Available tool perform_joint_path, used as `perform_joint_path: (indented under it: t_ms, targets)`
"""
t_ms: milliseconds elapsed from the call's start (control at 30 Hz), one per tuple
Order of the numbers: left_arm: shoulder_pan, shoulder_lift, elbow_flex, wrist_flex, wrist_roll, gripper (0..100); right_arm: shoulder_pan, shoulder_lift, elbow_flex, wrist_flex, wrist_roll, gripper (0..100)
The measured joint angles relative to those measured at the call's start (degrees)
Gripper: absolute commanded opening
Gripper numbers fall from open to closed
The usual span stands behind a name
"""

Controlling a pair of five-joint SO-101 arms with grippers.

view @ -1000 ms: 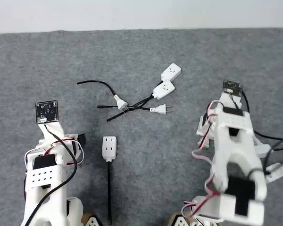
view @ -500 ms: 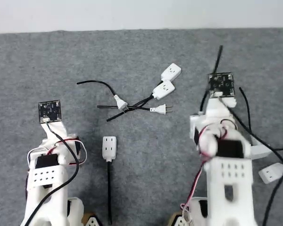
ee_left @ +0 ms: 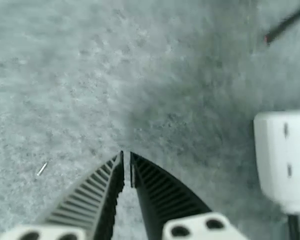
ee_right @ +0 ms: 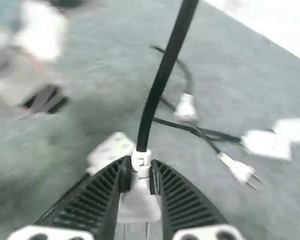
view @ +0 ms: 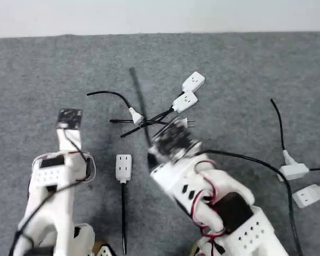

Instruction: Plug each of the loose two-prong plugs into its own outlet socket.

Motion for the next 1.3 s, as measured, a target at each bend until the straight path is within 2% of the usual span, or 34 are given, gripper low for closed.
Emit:
perform_joint_path:
  t_ms: [100,267,533,767,1000,1100,1200,1300]
  targets:
    - [2.37,6.51,-4.48,4.92,-8.7,1,-3.43,0.0,2.2,-0.26,0.44,0.8]
    - [7.12,6.07,-4.04,8.18,-22.07,1,-8.18,-0.35,8.79,-5.71,0.44,0.8]
    - [10.64,-0.7,1.49,9.23,-28.92,1,-9.85,7.21,10.55,-14.33,-1.05,0.8]
    - [12.57,-12.48,8.97,10.37,-33.32,1,-7.38,14.07,10.55,-19.78,-2.73,0.8]
    - [14.33,-24.79,14.42,11.52,-34.11,1,-6.77,14.59,10.55,-20.4,-3.43,0.8]
    - [14.15,-27.52,15.47,11.16,-32.18,1,-5.54,14.59,10.55,-21.45,-5.71,0.8]
    - [12.92,-29.36,16.88,7.12,-25.41,1,-2.2,14.59,10.55,-24.26,-9.67,0.8]
    - [8.44,-30.68,17.05,1.23,-13.8,1,-0.7,16.7,10.55,-26.9,-14.24,0.8]
